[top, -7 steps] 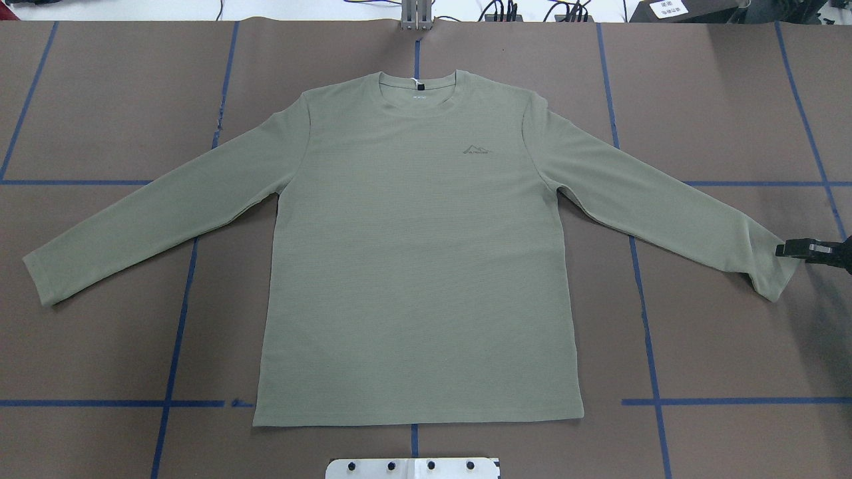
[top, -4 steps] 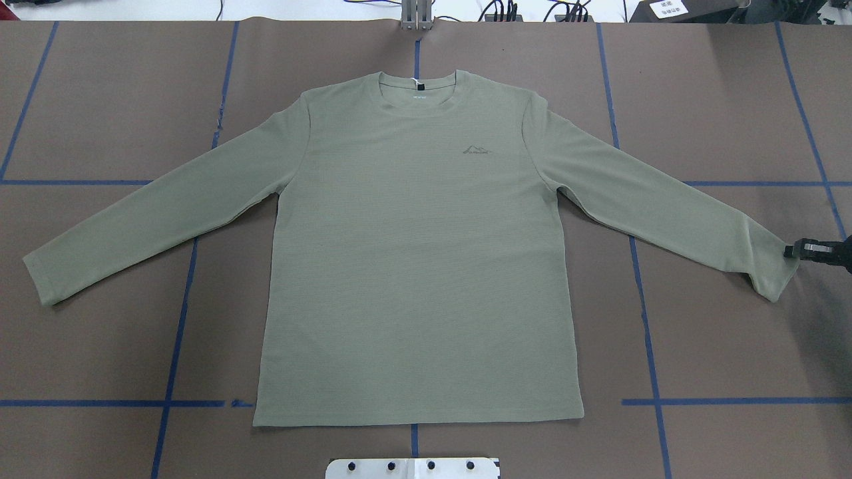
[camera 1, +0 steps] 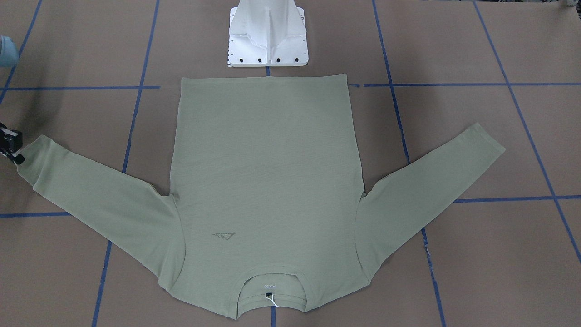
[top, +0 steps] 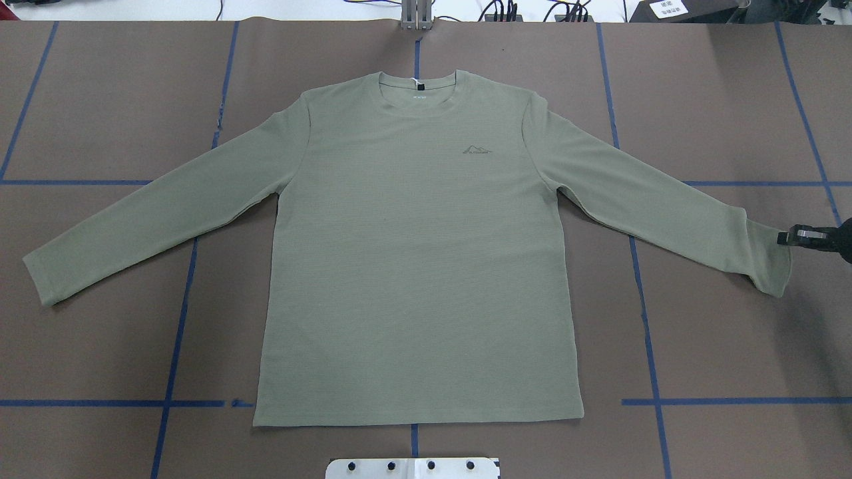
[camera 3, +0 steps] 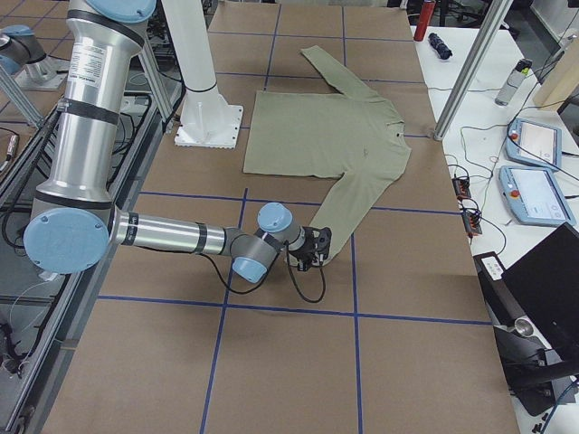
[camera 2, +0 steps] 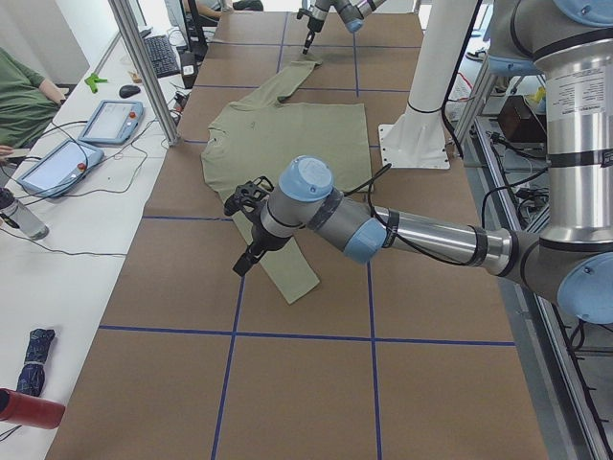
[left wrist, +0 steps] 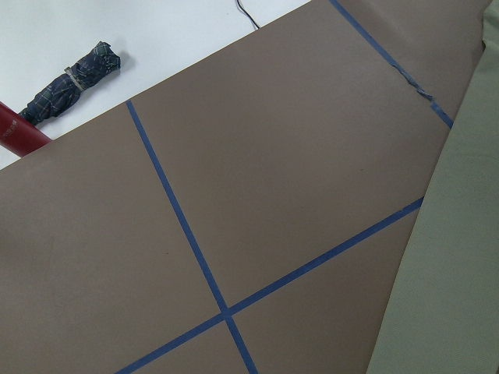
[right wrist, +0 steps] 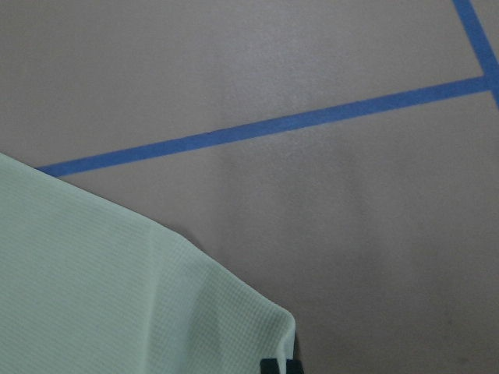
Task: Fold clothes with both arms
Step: 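Lower the right gripper and grasp the cuff of the nearby sleeve, then carry the sleeve with the right gripper across the shirt body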
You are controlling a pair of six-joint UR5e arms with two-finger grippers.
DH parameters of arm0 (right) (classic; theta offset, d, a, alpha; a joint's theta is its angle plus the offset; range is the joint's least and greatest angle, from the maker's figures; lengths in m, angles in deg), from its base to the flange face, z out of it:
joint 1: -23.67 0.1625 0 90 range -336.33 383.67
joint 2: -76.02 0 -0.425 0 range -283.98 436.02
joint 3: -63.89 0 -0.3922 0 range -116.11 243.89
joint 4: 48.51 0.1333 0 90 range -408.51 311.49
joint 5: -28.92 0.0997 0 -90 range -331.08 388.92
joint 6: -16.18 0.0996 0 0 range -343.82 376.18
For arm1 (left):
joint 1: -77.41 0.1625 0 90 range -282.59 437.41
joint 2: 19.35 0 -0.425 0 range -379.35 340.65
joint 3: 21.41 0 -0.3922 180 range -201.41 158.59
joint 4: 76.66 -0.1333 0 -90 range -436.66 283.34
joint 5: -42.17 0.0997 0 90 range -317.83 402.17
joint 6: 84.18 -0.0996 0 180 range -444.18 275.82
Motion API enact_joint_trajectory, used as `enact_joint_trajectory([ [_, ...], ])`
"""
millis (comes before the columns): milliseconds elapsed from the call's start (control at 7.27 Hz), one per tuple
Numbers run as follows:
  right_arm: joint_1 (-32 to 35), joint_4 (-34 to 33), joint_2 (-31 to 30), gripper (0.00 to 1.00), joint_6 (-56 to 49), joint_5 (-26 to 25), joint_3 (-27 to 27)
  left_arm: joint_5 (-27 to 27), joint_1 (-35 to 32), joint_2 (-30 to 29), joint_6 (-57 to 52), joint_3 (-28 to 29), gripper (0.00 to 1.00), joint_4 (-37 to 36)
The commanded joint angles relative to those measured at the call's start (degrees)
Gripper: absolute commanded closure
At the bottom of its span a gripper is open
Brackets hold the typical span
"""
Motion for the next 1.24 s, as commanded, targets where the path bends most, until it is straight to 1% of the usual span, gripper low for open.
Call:
enact_joint_trajectory([
  [0,2.6,-20.4,2.4,1.0,0.0,1.6,15.0,0.0,0.0,-0.2,0.2,0.0,0.0,0.0],
  [138,2.9,-33.2,7.0,1.0,0.2,1.4,21.3,0.0,0.1,-0.3,0.2,0.0,0.0,0.0],
  [275,2.8,-43.1,15.1,1.0,1.1,0.8,22.8,0.0,0.1,-0.4,0.2,0.0,0.0,0.0],
  [413,2.2,-55.2,25.4,1.0,1.9,0.1,22.9,0.0,0.1,-0.4,0.2,0.0,0.0,0.0],
  [550,-0.9,-66.7,35.9,1.0,6.3,-3.1,22.2,0.0,0.1,-0.4,0.3,0.0,0.0,0.0],
  [688,-4.8,-74.6,46.3,1.0,13.6,-9.0,19.1,0.0,0.1,-0.4,0.4,0.0,0.0,-0.1],
  [825,-8.3,-75.0,55.3,1.0,21.8,-13.6,11.8,0.0,0.1,-0.4,0.4,0.2,0.0,-0.1],
  [963,-11.1,-74.8,66.7,1.0,26.9,-18.8,-0.6,0.0,0.1,-0.4,0.3,0.4,0.0,-0.1],
  [1100,-14.5,-72.2,75.0,1.0,32.1,-25.0,-12.1,0.0,0.1,-0.4,0.3,0.5,0.0,-0.1],
])
